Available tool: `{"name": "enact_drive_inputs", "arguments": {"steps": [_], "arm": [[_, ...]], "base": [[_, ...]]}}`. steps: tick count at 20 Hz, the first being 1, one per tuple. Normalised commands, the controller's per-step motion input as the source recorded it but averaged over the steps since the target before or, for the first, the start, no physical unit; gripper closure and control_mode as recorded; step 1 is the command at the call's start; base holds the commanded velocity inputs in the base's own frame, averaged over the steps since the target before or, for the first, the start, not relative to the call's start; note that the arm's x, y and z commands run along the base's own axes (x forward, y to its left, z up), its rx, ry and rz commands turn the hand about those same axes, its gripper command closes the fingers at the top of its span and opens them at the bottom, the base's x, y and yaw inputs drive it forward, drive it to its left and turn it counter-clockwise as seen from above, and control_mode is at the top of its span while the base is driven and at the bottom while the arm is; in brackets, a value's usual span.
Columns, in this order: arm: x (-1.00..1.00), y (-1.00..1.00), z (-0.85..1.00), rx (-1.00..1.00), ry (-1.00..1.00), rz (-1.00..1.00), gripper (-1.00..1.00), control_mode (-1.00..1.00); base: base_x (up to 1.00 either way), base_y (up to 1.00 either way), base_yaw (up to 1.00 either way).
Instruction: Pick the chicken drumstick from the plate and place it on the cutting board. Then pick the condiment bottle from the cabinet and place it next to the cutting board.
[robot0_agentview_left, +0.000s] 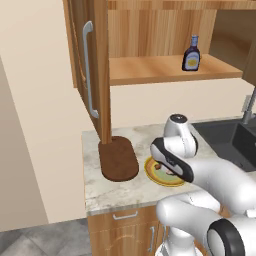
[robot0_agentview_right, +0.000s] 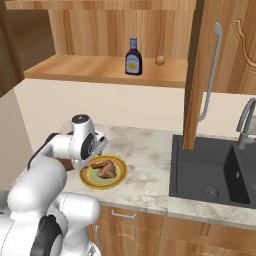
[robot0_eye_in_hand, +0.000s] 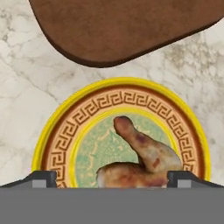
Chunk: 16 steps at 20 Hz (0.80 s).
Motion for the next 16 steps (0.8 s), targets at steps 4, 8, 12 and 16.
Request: {"name": "enact_drive_inputs", "arguments": {"steps": [4,8,12,16], "arm": [[0.14,0.0,-0.2,0.0,0.0,0.05,-1.0,-1.0],[0.11,0.0,-0.2,0.0,0.01,0.06,-1.0,-1.0],[0.08,0.0,-0.21,0.0,0.02,0.06,-1.0,-1.0],[0.11,0.0,-0.21,0.0,0.01,0.06,-1.0,-1.0]], "base": [[0.0,0.0,0.0],[0.0,0.0,0.0],[0.0,0.0,0.0],[0.0,0.0,0.0]]}}
